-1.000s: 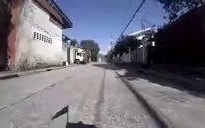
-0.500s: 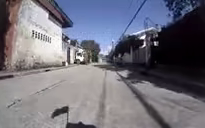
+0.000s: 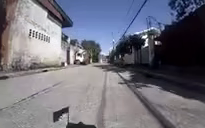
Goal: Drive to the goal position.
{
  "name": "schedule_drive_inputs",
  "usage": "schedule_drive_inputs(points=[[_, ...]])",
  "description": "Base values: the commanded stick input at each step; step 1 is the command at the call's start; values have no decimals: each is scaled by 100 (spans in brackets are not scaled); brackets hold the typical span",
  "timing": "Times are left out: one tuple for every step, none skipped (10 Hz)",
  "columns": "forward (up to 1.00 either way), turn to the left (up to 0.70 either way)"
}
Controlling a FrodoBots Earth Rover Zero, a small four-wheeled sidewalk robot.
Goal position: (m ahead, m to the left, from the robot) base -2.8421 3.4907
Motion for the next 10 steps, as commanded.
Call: schedule_drive_inputs(points=[[85, -3], [85, -3], [85, -16], [85, -33], [85, -34], [85, -34], [85, -34], [85, -23], [85, -3], [85, -3]])
